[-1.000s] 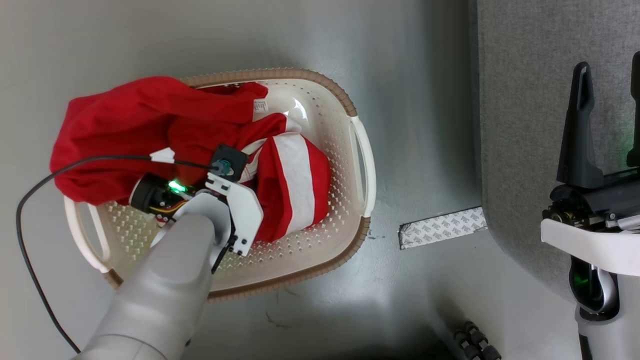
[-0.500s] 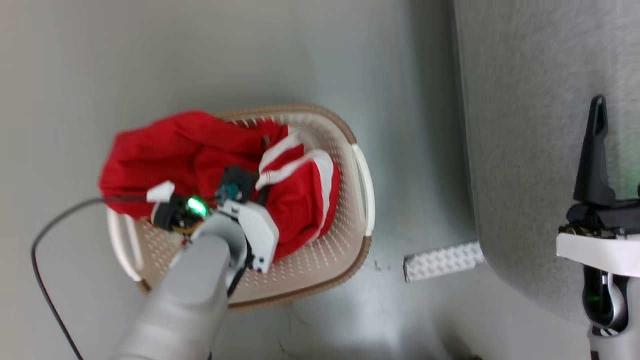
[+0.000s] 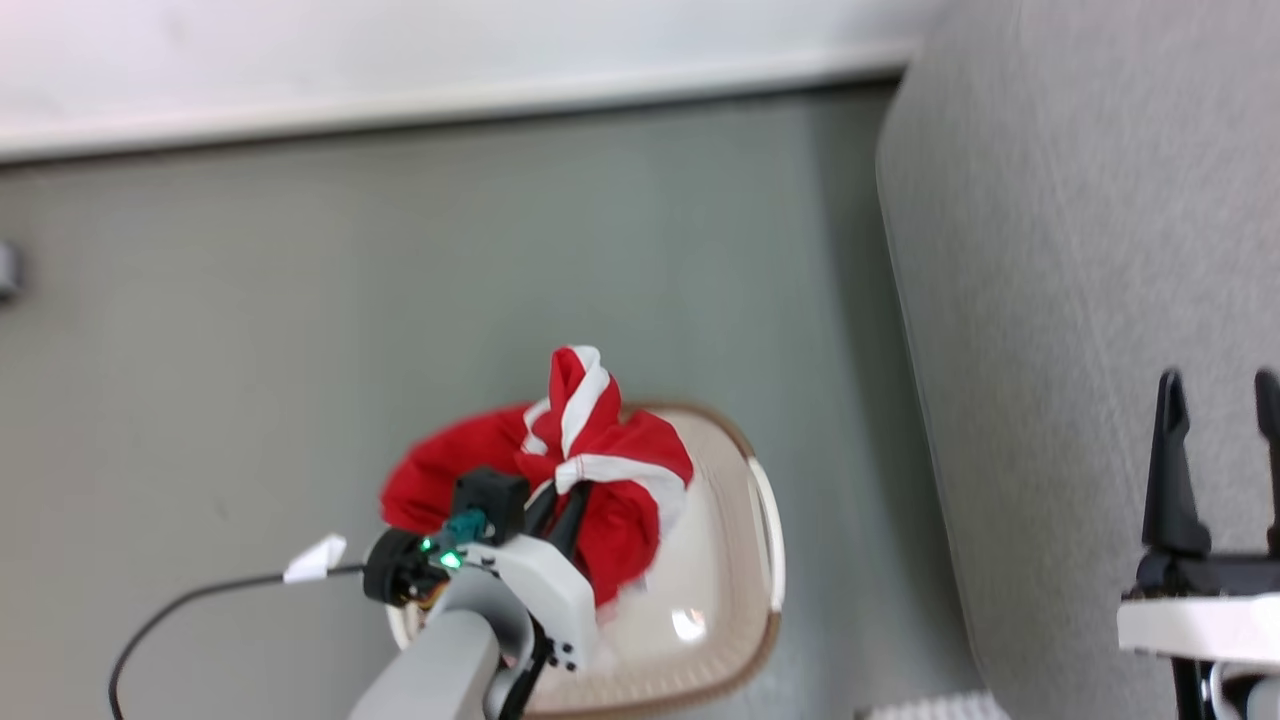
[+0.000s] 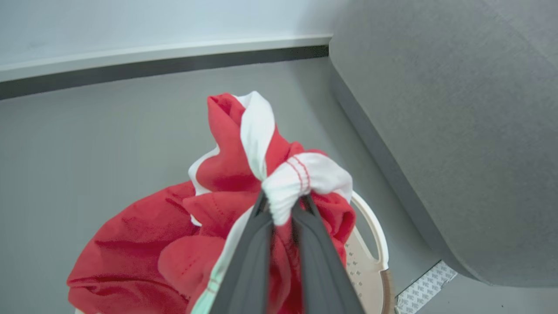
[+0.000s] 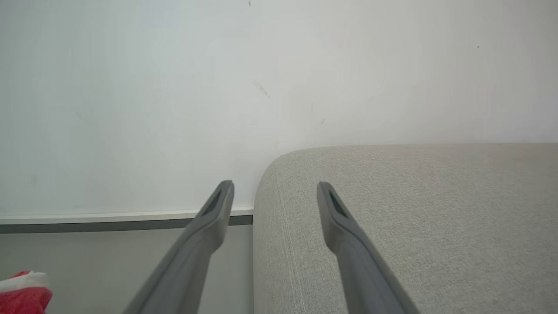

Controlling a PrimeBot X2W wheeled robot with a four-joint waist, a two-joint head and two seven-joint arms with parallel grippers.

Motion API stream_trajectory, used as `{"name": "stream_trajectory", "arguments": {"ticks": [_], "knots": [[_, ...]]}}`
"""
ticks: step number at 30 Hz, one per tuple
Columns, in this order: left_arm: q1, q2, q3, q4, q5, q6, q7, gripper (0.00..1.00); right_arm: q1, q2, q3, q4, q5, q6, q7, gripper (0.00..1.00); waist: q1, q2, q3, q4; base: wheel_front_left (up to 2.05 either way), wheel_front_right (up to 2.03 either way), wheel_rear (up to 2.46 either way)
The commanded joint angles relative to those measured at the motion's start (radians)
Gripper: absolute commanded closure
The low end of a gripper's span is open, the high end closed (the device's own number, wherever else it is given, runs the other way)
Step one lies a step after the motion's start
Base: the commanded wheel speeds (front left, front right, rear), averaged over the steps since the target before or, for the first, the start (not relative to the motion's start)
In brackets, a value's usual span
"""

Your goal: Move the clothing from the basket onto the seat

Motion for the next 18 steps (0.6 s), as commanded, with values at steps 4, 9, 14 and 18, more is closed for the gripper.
{"name": "stream_trajectory", "arguments": {"ticks": [4,9,14,18], "knots": [[0.090,0.003,0.004,-0.091,-0.038,0.039,-0.009,1.00,0.069,-0.004,-0.014,0.024,-0.022,-0.003,0.001,0.00,0.0003,-0.0001,-0.239,0.084,0.00,0.00,0.00],[0.192,0.026,0.033,-0.194,-0.056,0.090,-0.010,1.00,0.131,-0.004,-0.025,0.054,-0.049,-0.003,0.001,0.00,0.0003,-0.0001,-0.349,0.101,0.00,0.00,0.00],[0.282,0.055,0.056,-0.290,-0.065,0.130,-0.010,1.00,0.189,-0.004,-0.029,0.080,-0.076,-0.003,0.001,0.00,0.0003,-0.0001,-0.436,0.118,0.00,0.00,0.00],[0.327,0.091,0.071,-0.368,-0.050,0.156,-0.010,1.00,0.214,-0.004,-0.024,0.094,-0.081,-0.003,0.001,0.00,0.0003,-0.0001,-0.469,0.125,0.00,0.00,0.00]]}}
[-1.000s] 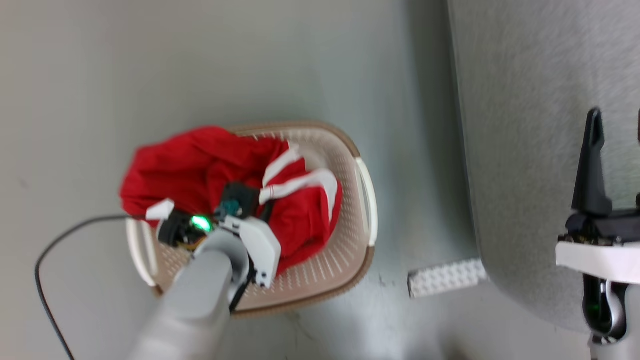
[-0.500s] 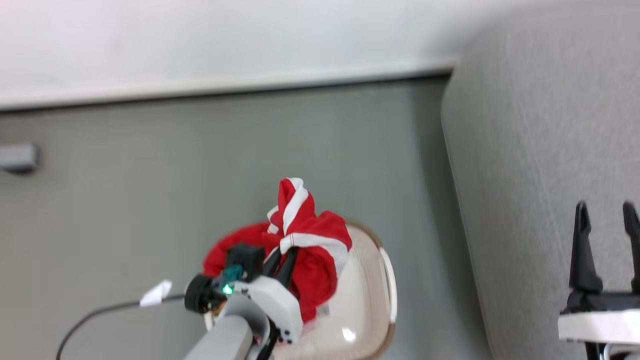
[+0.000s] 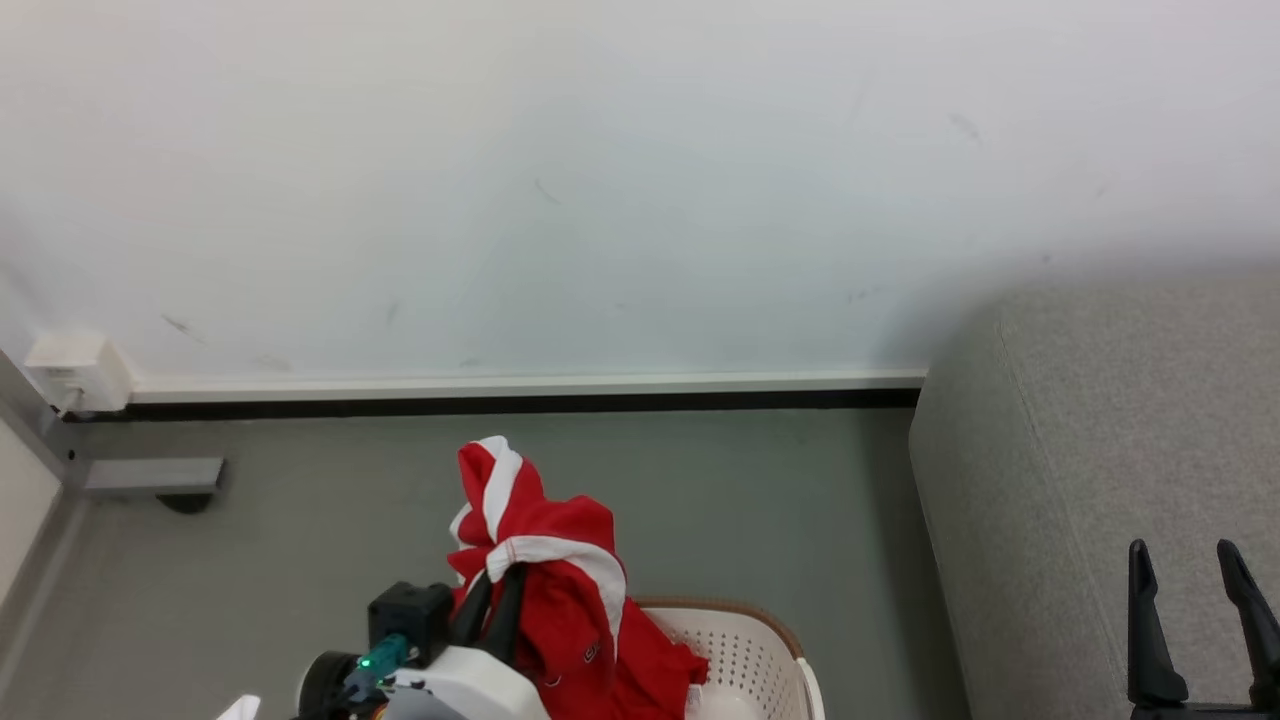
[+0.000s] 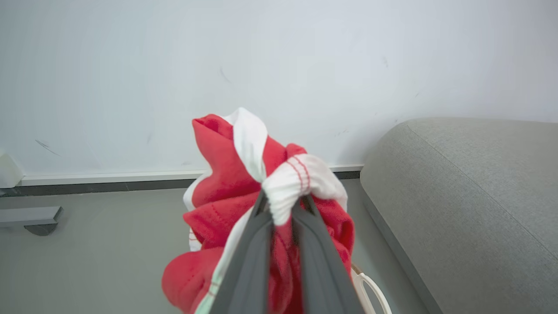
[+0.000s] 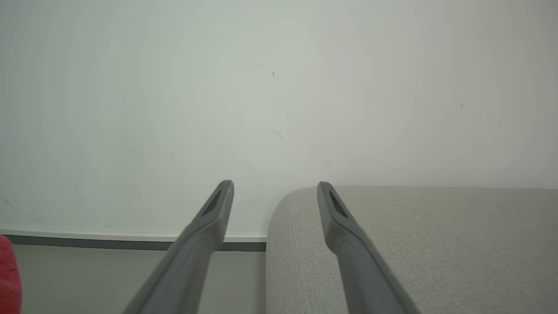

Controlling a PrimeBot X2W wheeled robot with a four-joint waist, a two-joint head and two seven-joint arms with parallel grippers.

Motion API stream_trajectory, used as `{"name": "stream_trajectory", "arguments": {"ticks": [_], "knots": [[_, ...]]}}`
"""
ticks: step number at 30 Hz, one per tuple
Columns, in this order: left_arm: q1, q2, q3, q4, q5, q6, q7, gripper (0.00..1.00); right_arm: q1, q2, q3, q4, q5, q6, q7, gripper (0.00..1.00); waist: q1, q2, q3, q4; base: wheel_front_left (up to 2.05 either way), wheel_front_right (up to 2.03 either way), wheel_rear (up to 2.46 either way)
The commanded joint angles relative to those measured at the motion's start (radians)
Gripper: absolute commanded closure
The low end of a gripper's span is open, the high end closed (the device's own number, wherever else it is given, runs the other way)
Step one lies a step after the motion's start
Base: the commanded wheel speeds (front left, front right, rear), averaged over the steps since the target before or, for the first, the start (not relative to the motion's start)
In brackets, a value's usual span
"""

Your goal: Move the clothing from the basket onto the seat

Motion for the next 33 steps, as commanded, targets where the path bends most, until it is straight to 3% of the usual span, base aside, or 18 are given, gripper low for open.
{"name": "stream_trajectory", "arguments": {"ticks": [1,10,21,28,33], "knots": [[0.023,0.016,0.012,-0.024,0.002,0.007,-0.001,1.00,0.021,-0.004,0.002,0.009,-0.007,-0.003,0.001,0.00,0.0004,-0.0001,-0.042,0.020,0.00,0.00,0.00],[0.105,0.104,0.072,-0.119,0.021,0.038,-0.001,1.00,0.061,-0.004,0.024,0.045,0.003,-0.003,0.001,0.00,0.0004,-0.0001,-0.094,0.015,0.00,0.00,0.00],[0.130,0.141,0.075,-0.185,0.016,0.055,0.017,1.00,0.058,-0.003,0.076,0.045,0.002,-0.003,0.001,0.00,0.0004,-0.0001,-0.107,0.007,0.00,0.00,0.00],[0.096,0.142,0.038,-0.275,0.028,0.031,0.052,1.00,0.023,-0.006,0.219,0.031,-0.030,-0.003,0.001,0.00,0.0004,-0.0001,-0.100,0.007,0.00,0.00,0.00],[0.065,0.136,-0.016,-0.350,0.048,0.001,0.106,1.00,-0.028,-0.054,0.391,0.035,-0.009,-0.003,0.001,0.00,0.0004,-0.0001,-0.096,0.005,0.00,0.00,0.00]]}}
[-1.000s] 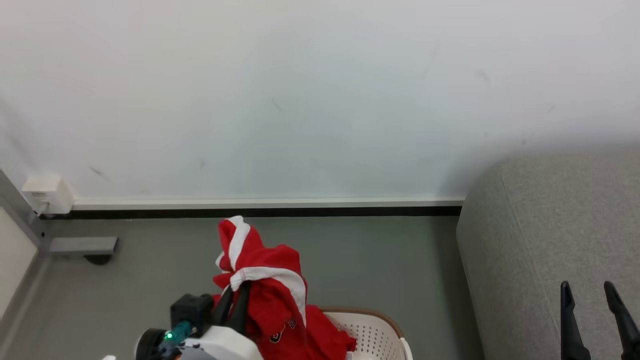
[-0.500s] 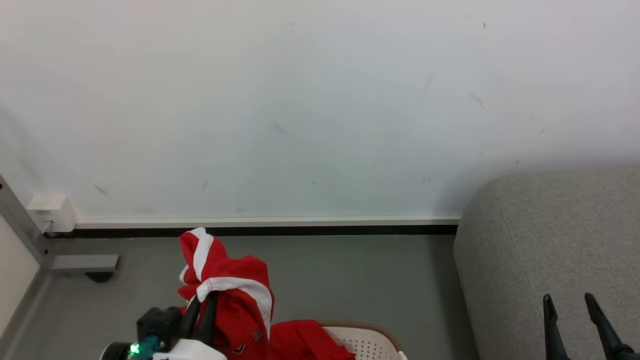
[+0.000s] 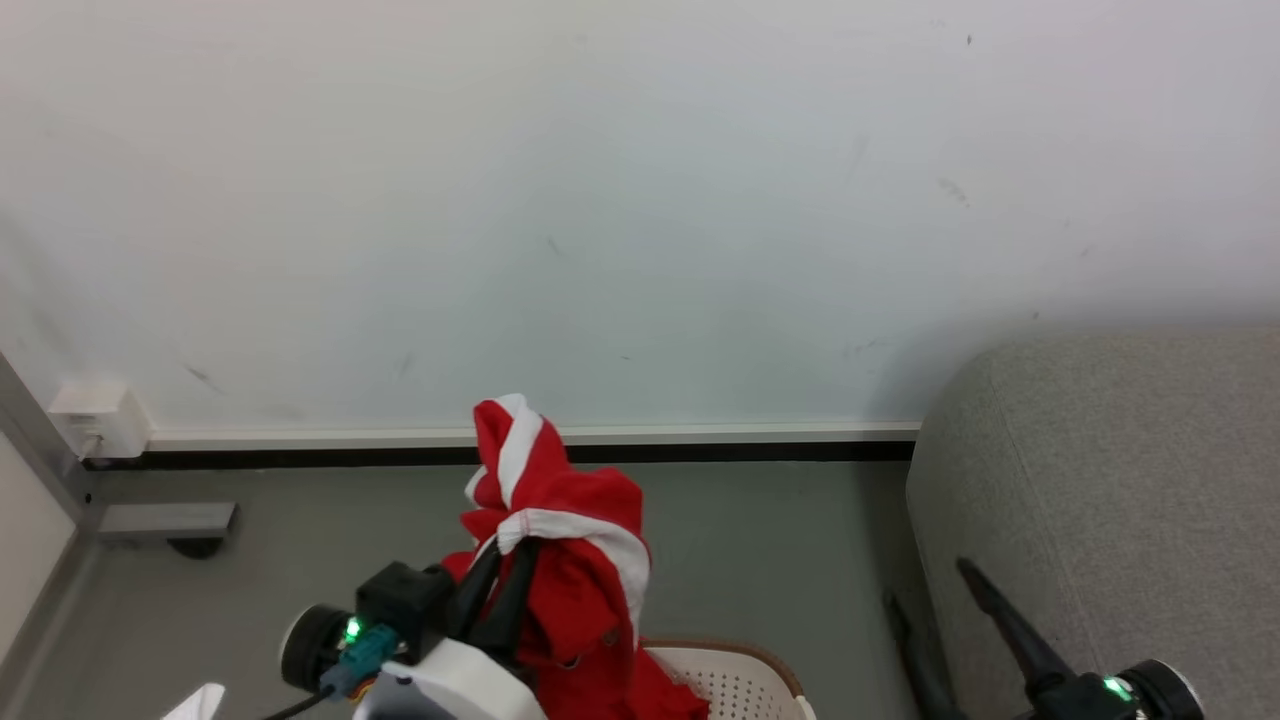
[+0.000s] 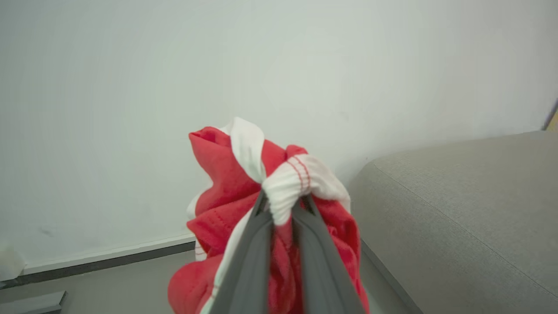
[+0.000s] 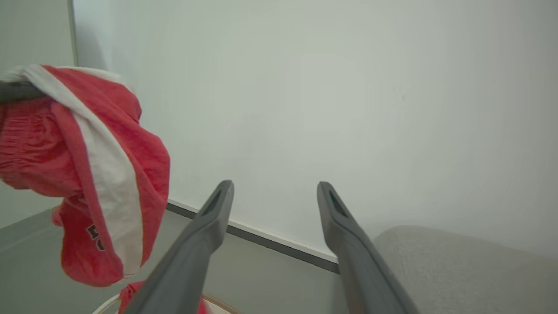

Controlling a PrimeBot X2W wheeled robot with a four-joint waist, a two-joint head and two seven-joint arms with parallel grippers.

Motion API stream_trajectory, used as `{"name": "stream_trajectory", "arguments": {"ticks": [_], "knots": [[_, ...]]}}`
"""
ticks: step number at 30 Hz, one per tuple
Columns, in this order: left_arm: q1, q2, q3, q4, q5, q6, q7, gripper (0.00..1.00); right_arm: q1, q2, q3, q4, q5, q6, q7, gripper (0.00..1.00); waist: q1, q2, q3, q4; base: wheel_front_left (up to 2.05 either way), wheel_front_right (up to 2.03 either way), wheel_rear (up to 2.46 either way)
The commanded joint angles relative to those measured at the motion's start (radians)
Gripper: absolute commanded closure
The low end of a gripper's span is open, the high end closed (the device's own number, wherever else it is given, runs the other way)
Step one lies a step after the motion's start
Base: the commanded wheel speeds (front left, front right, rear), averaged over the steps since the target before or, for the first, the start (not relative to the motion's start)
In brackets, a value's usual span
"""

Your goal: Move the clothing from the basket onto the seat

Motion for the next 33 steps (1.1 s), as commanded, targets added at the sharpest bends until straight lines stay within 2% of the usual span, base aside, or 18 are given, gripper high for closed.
{"name": "stream_trajectory", "arguments": {"ticks": [1,8,12,21,29,30,31,32,33], "knots": [[-0.021,-0.001,-0.019,-0.023,0.023,-0.010,0.019,1.00,-0.027,-0.027,0.065,0.006,0.018,-0.003,0.002,0.00,-0.0001,0.0000,0.001,-0.002,0.00,0.00,0.00],[-0.071,-0.030,-0.106,-0.069,0.039,-0.063,0.077,1.00,-0.135,-0.112,0.333,-0.017,0.109,-0.003,0.045,0.00,-0.0001,0.0000,0.009,-0.008,0.00,0.00,0.00],[-0.095,-0.057,-0.159,-0.069,0.053,-0.094,0.094,1.00,-0.186,-0.144,0.418,-0.030,0.141,-0.003,0.069,0.00,-0.0001,0.0000,0.014,-0.013,0.00,0.00,0.00],[-0.115,-0.066,-0.257,-0.092,0.057,-0.173,0.141,1.00,-0.237,-0.188,0.466,-0.019,0.149,-0.003,0.099,0.00,-0.0001,0.0000,0.021,-0.015,0.00,0.00,0.00],[-0.103,-0.061,-0.315,-0.145,-0.011,-0.223,0.181,1.00,-0.235,-0.206,0.494,-0.006,0.159,-0.003,0.138,0.00,-0.0001,0.0000,0.023,-0.022,0.00,0.00,0.00],[-0.103,-0.061,-0.320,-0.149,-0.021,-0.228,0.181,1.00,-0.237,-0.204,0.497,-0.006,0.164,-0.003,0.138,0.53,-0.0001,0.0000,0.024,-0.023,0.00,0.00,0.00],[-0.102,-0.060,-0.324,-0.150,-0.028,-0.230,0.180,1.00,-0.238,-0.202,0.500,-0.005,0.171,-0.003,0.139,0.85,-0.0001,0.0000,0.025,-0.024,0.00,0.00,0.00],[-0.103,-0.058,-0.328,-0.148,-0.034,-0.232,0.181,1.00,-0.235,-0.198,0.504,-0.004,0.183,-0.003,0.142,1.00,-0.0001,0.0000,0.026,-0.025,0.00,0.00,0.00],[-0.099,-0.059,-0.329,-0.145,-0.045,-0.234,0.182,1.00,-0.234,-0.198,0.508,-0.003,0.193,-0.003,0.145,1.00,-0.0001,0.0000,0.026,-0.027,0.00,0.00,0.00]]}}
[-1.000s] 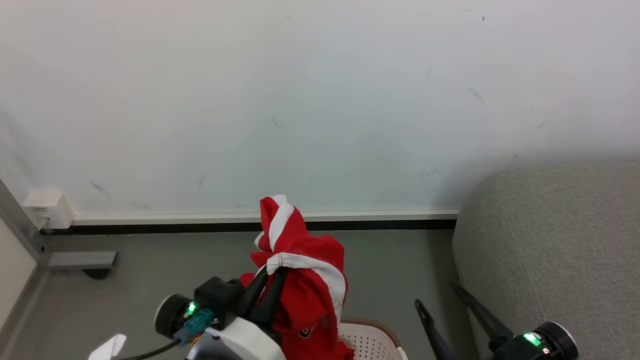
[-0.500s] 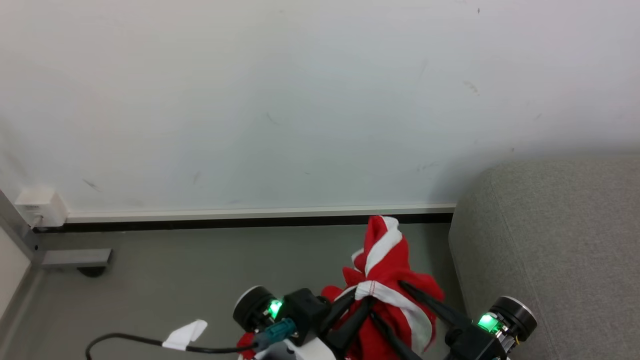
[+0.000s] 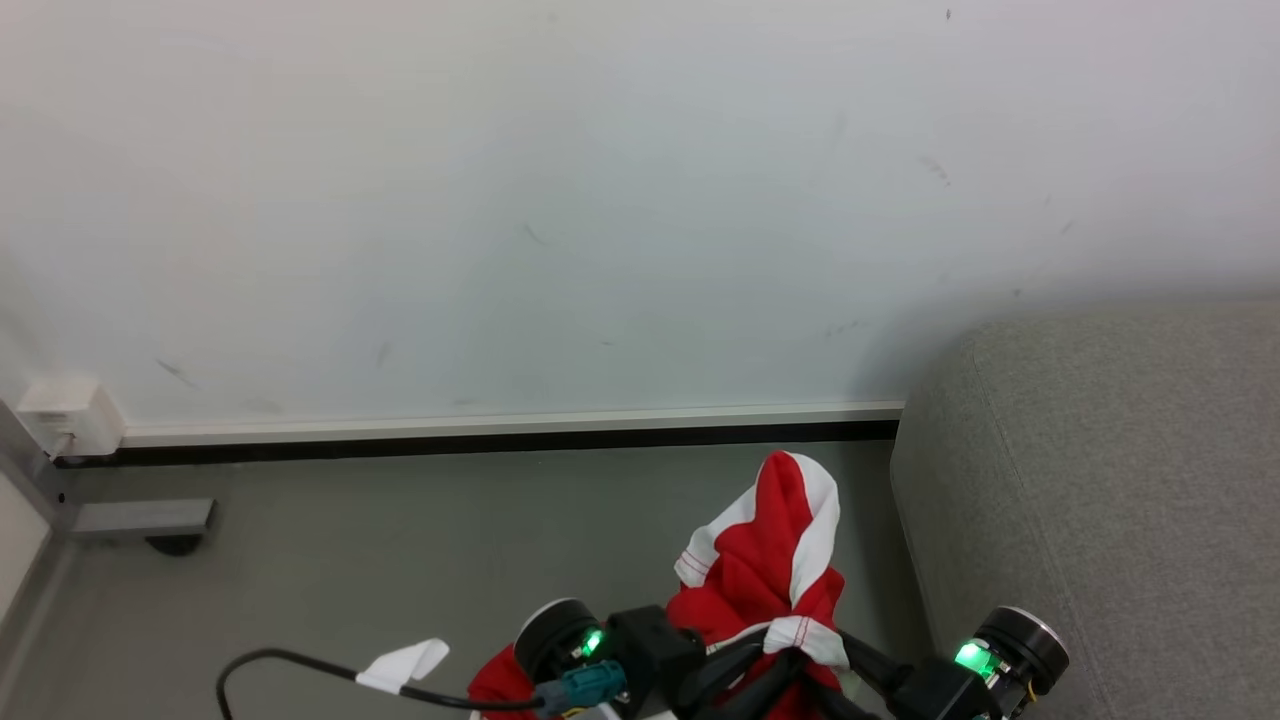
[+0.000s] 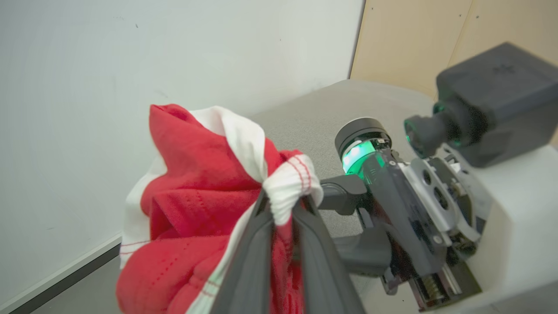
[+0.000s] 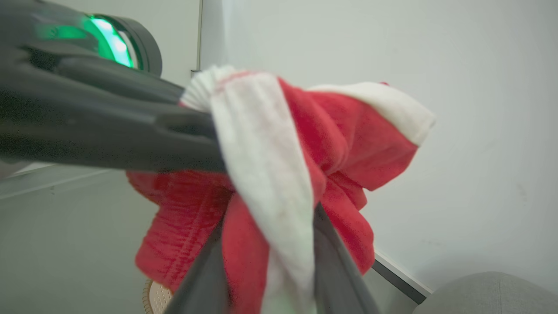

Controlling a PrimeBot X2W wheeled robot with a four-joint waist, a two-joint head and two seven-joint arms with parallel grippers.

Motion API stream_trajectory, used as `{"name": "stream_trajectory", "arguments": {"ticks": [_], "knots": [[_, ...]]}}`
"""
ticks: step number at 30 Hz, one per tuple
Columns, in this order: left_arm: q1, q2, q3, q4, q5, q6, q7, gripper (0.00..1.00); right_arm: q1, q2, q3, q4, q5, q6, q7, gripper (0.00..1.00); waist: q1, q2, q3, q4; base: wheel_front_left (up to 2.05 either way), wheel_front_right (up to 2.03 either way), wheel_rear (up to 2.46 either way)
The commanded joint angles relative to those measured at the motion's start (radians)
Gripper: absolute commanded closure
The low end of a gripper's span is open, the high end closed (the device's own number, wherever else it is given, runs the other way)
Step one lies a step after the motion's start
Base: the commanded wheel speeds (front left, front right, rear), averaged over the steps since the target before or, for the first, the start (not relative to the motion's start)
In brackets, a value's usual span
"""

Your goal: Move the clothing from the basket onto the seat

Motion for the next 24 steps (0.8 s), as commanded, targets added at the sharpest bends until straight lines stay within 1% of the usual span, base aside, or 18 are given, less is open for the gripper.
{"name": "stream_trajectory", "arguments": {"ticks": [1,3,4,5,7,11,15,24], "knots": [[0.005,0.004,-0.002,-0.002,-0.012,-0.007,-0.003,1.00,-0.004,-0.003,0.001,0.003,0.016,-0.003,0.003,1.00,-0.0001,0.0000,0.001,-0.002,0.00,0.00,0.00],[0.004,0.007,-0.002,0.004,-0.016,-0.006,-0.010,1.00,0.001,-0.002,-0.005,0.003,0.025,-0.003,-0.005,1.00,-0.0001,0.0000,0.003,-0.006,0.00,0.00,0.00],[0.005,0.009,-0.001,0.009,-0.017,-0.006,-0.014,0.89,0.006,-0.001,-0.012,0.002,0.035,-0.003,-0.011,1.00,-0.0001,0.0000,0.004,-0.008,0.00,0.00,0.00],[0.004,0.012,0.001,0.014,-0.011,-0.002,-0.018,0.64,0.010,-0.002,-0.022,0.002,0.041,-0.003,-0.015,1.00,-0.0001,0.0000,0.004,-0.011,0.00,0.00,0.00],[0.008,0.016,0.005,0.027,-0.005,0.005,-0.031,0.00,0.017,-0.006,-0.042,0.001,0.045,-0.003,-0.022,1.00,-0.0001,0.0000,0.006,-0.020,0.00,0.00,0.00],[0.010,0.019,0.009,0.052,0.003,0.015,-0.051,0.00,0.033,-0.006,-0.093,-0.011,0.049,-0.003,-0.035,1.00,-0.0001,0.0000,0.013,-0.052,0.00,0.00,0.00],[0.017,0.014,0.012,0.075,0.012,0.029,-0.082,0.00,0.052,-0.012,-0.145,-0.035,0.042,-0.003,-0.038,1.00,-0.0001,0.0000,0.025,-0.106,0.00,0.00,0.00],[-0.012,0.002,0.012,0.114,0.039,0.049,-0.144,0.00,0.101,-0.016,-0.254,-0.129,0.019,-0.003,-0.018,1.00,-0.0001,0.0000,0.088,-0.287,0.00,0.00,0.00]]}}
